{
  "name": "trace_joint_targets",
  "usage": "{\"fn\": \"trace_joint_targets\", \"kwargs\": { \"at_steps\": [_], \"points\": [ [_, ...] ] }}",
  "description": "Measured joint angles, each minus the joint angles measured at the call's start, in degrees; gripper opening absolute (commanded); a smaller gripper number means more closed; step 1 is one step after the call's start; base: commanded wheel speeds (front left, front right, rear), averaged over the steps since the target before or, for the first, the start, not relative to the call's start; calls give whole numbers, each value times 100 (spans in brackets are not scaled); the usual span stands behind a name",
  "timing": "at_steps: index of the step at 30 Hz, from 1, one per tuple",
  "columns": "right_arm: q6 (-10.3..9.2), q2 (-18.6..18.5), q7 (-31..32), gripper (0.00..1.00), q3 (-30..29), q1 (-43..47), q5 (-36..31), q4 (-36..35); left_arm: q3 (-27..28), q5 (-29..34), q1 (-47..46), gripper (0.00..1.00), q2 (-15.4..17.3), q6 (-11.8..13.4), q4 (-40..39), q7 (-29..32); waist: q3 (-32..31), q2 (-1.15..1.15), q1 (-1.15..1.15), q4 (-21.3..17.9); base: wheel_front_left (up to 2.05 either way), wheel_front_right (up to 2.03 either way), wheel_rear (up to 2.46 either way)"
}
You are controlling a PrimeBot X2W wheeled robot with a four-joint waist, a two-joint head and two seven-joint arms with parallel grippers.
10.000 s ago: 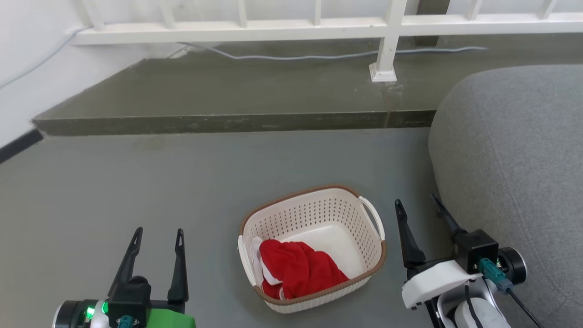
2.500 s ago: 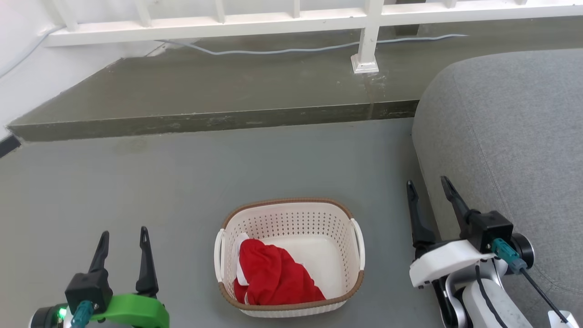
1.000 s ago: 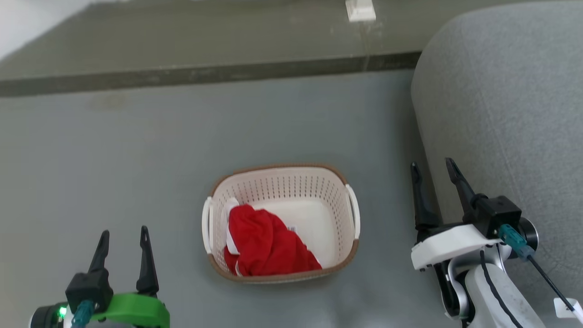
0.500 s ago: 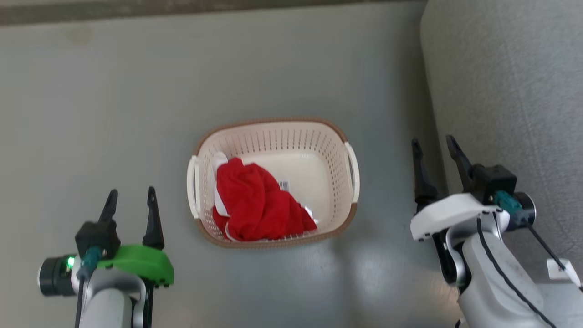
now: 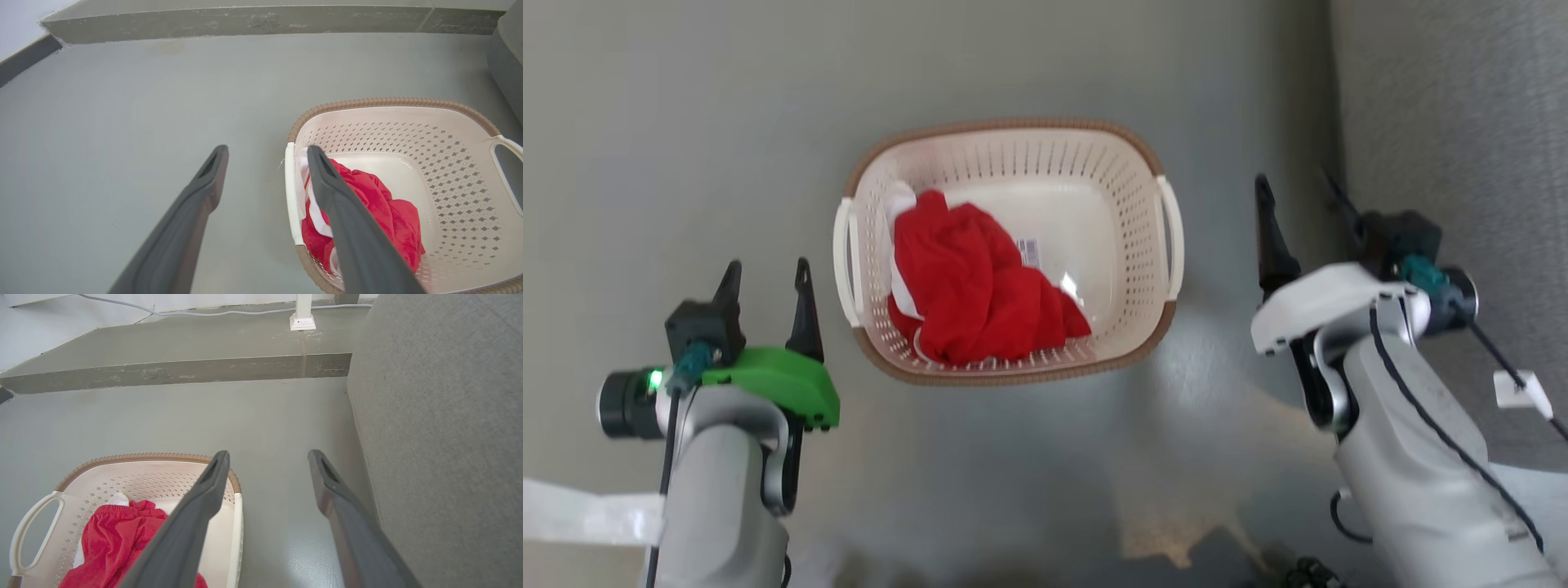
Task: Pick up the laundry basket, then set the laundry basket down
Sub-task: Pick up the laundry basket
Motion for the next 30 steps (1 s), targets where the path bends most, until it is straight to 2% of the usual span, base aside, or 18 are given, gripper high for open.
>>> {"fn": "trace_joint_targets", "kwargs": {
  "at_steps": [19, 30],
  "points": [
    [26, -56, 0, 100, 458, -1409, 294, 624, -375, 53, -1636, 100, -66, -142, 700, 1, 1558, 0, 0, 177, 0, 0, 0],
    [26, -65, 0, 100, 627, -1660, 471, 1013, -647, -3, -1962, 100, -77, -269, 1283, -199, 2149, 0, 0, 324, 0, 0, 0]
  ]
}}
